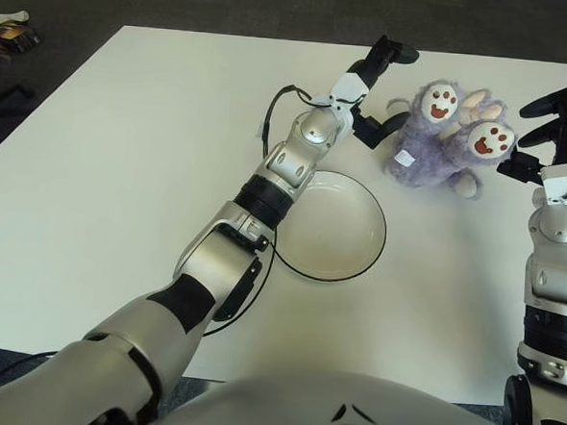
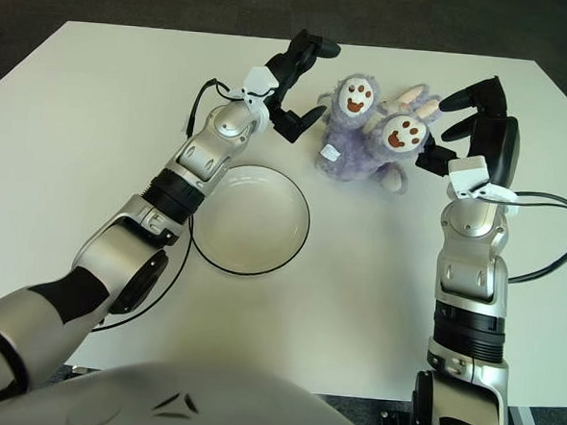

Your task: Put the doll into the plate.

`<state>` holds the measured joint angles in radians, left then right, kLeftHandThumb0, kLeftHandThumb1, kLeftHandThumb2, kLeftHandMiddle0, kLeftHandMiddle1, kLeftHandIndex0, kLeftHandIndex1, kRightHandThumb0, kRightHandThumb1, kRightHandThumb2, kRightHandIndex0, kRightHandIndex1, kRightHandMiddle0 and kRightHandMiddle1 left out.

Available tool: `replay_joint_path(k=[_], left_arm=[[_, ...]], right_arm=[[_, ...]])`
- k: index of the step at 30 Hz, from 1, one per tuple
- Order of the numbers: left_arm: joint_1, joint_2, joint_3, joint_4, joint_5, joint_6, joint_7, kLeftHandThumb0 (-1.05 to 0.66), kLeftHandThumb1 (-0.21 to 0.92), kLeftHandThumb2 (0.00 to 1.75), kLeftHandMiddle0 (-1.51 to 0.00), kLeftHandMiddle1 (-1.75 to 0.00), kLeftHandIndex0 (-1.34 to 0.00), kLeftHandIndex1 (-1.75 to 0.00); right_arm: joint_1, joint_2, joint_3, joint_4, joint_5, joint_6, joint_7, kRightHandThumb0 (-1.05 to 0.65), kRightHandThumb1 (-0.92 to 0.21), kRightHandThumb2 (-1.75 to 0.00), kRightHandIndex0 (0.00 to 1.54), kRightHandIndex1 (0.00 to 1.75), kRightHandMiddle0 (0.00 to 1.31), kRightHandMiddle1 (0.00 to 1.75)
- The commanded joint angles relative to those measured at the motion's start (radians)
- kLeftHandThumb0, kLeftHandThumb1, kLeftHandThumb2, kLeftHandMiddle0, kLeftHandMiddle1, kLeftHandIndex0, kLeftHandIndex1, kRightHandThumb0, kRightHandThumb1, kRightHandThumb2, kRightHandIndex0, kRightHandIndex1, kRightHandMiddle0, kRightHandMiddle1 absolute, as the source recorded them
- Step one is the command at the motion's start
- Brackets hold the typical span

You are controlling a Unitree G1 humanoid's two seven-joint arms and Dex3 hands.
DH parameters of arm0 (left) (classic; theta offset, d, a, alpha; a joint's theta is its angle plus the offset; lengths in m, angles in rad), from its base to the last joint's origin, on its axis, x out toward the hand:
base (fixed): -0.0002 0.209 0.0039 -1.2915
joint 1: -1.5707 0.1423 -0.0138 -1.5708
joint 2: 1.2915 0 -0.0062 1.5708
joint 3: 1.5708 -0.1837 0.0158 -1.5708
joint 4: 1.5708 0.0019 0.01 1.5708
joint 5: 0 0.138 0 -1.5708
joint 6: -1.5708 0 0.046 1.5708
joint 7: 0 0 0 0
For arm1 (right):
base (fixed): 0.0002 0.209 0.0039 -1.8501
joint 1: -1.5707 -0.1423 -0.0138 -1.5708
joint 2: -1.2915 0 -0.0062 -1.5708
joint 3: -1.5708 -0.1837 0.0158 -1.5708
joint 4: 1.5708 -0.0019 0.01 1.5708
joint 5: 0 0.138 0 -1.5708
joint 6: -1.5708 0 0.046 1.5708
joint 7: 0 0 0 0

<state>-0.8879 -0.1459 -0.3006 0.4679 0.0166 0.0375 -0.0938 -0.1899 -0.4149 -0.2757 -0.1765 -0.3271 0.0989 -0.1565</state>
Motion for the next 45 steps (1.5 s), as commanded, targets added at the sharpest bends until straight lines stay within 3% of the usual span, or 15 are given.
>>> replay_joint_path(k=[1, 10, 19, 38, 45], left_arm=[[0.056, -0.068, -0.015, -0.048, -0.013, 0.025, -0.034, 0.33, -0.02, 1.46, 0.00, -0.27, 0.00, -1.05], [0.080, -0.059, -0.050, -0.135, -0.017, 0.024, -0.073, 0.34, -0.02, 1.46, 0.00, -0.25, 0.00, -1.00], [0.090, -0.060, -0.101, -0.170, 0.040, 0.029, -0.051, 0.30, -0.02, 1.46, -0.01, -0.28, 0.00, -1.06], [0.077, -0.087, -0.152, 0.011, 0.145, -0.176, 0.041, 0.21, -0.07, 1.41, 0.00, -0.46, 0.00, -1.13], [0.055, -0.108, -0.161, 0.107, 0.197, -0.254, 0.120, 0.18, -0.06, 1.39, 0.00, -0.68, -0.02, -1.21]], right_arm=[[0.004, -0.001, 0.005, -0.018, -0.017, 0.011, -0.003, -0.01, -0.46, -1.12, 0.60, 1.61, 0.27, 1.75], [0.004, 0.005, 0.012, -0.028, -0.033, 0.036, -0.002, -0.01, -0.46, -1.12, 0.59, 1.61, 0.28, 1.75], [0.002, 0.015, 0.017, -0.049, -0.021, 0.069, 0.005, -0.01, -0.46, -1.11, 0.58, 1.60, 0.29, 1.75], [0.010, 0.035, 0.022, -0.096, -0.037, 0.125, -0.006, -0.01, -0.54, -1.01, 0.53, 1.58, 0.26, 1.75], [0.017, 0.039, 0.018, -0.104, -0.039, 0.129, -0.006, -0.01, -0.54, -1.01, 0.52, 1.59, 0.25, 1.75]])
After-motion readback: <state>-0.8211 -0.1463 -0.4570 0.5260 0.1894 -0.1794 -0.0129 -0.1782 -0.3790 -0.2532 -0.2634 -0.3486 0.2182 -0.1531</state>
